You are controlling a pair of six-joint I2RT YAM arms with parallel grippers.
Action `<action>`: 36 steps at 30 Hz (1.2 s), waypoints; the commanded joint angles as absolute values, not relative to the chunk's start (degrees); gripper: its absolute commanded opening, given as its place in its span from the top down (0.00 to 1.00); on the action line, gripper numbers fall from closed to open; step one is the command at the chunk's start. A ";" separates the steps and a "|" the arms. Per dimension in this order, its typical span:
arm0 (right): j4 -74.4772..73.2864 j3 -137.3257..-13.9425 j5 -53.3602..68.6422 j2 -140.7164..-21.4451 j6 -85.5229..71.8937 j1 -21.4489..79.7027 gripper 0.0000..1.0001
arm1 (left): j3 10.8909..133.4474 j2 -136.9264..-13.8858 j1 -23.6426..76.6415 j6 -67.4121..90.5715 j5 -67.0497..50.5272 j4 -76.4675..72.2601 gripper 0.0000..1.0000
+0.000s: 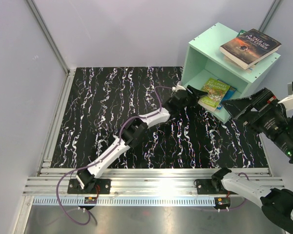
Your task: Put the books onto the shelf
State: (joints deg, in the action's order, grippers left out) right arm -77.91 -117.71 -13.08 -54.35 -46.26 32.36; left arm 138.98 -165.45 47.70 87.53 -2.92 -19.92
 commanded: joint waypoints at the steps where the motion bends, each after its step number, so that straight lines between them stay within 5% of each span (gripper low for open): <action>1: -92.81 -117.78 -15.56 -56.60 -45.53 32.70 0.00 | 143.09 -164.97 47.90 89.48 -4.38 -24.00 0.38; 8: -89.30 -115.05 -14.06 -57.48 -44.47 32.61 0.00 | 133.11 -159.27 45.18 86.58 -13.00 -21.18 0.07; 19: -83.06 -107.94 -11.78 -56.69 -44.91 32.61 0.00 | 104.96 -143.36 39.73 82.26 -23.73 -27.23 0.05; 25: -81.39 -105.21 -11.78 -55.46 -46.14 32.70 0.00 | 96.43 -137.03 36.39 79.81 -24.87 -29.35 0.26; 26: -81.04 -104.77 -11.86 -55.28 -46.40 32.70 0.00 | 96.16 -136.59 36.30 79.63 -25.05 -29.53 0.44; 30: -80.60 -103.10 -12.39 -54.67 -47.37 32.70 0.00 | 97.29 -137.11 36.39 80.24 -25.84 -29.36 0.67; 36: -80.95 -102.75 -13.00 -54.75 -48.25 32.69 0.00 | 104.65 -141.23 37.09 82.18 -26.02 -28.04 0.69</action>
State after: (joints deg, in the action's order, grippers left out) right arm -77.91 -102.78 -12.36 -54.76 -46.94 32.36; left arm 98.50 -140.64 36.29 81.49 -24.21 -26.13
